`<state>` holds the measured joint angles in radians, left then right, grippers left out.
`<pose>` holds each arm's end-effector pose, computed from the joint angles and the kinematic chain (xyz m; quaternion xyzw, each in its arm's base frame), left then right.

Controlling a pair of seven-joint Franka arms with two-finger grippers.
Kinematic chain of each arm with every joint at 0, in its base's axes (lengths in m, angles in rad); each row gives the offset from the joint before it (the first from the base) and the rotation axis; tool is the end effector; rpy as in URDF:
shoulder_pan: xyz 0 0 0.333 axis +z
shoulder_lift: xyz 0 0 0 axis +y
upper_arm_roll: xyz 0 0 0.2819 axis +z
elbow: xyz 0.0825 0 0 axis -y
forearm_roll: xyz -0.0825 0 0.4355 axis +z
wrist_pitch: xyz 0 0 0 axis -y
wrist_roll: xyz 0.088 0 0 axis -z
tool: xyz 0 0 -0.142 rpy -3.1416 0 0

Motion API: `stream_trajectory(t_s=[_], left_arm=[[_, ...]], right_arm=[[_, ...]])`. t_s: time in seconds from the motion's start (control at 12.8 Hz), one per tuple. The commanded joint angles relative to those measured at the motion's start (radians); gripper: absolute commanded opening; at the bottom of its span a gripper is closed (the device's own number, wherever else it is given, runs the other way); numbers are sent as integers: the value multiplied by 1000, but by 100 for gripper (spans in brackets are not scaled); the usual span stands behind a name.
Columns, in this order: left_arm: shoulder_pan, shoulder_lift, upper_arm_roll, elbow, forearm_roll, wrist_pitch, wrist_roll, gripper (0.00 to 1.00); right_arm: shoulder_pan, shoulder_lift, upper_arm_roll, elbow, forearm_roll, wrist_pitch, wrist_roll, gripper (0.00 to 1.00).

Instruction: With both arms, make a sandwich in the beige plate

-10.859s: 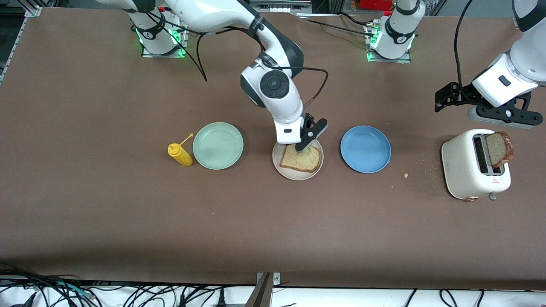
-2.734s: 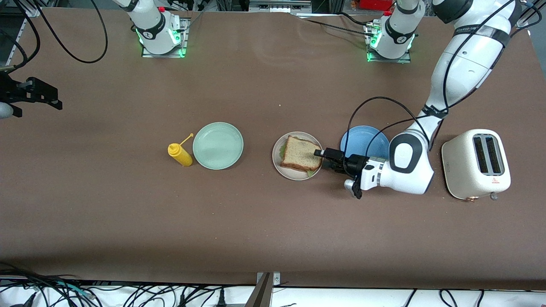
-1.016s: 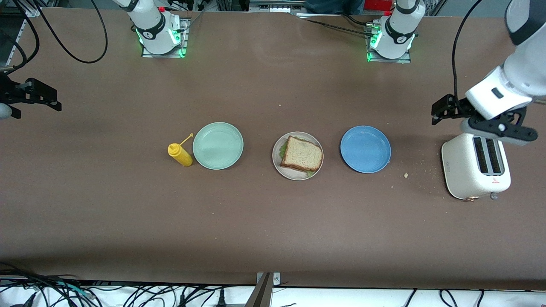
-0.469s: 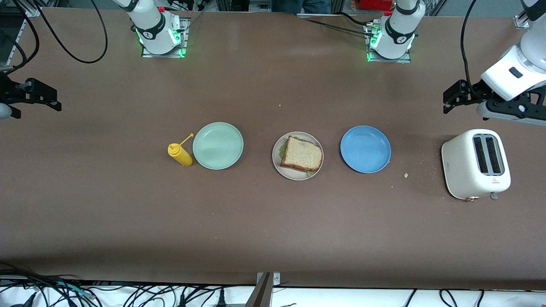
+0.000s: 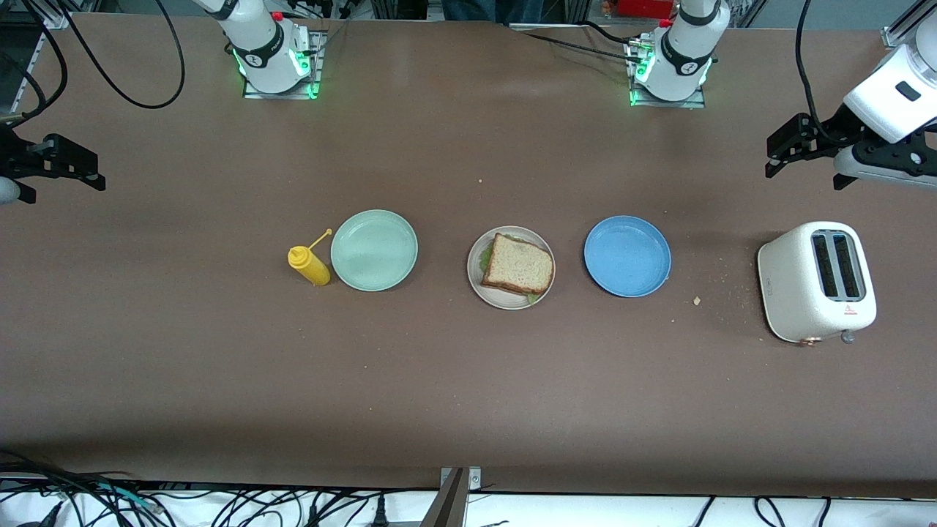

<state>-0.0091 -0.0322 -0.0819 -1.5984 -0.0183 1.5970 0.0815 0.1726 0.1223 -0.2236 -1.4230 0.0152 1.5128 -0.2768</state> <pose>0.5981 -0.0577 0.5626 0.9961 -0.0860 0.0153 0.0079 0.6318 -0.0230 0.5533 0.9934 0.1136 -0.0155 0.0035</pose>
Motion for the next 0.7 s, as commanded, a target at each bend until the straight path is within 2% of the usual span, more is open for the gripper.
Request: stream_trajectory(t_s=[0.0, 0.62], left_arm=[[12, -18, -6, -14, -16, -11, -5, 100], [15, -25, -7, -14, -17, -45, -6, 100]], right_arm=[[1, 0, 4, 19, -11, -13, 2, 100], [2, -1, 13, 19, -9, -16, 68, 100]])
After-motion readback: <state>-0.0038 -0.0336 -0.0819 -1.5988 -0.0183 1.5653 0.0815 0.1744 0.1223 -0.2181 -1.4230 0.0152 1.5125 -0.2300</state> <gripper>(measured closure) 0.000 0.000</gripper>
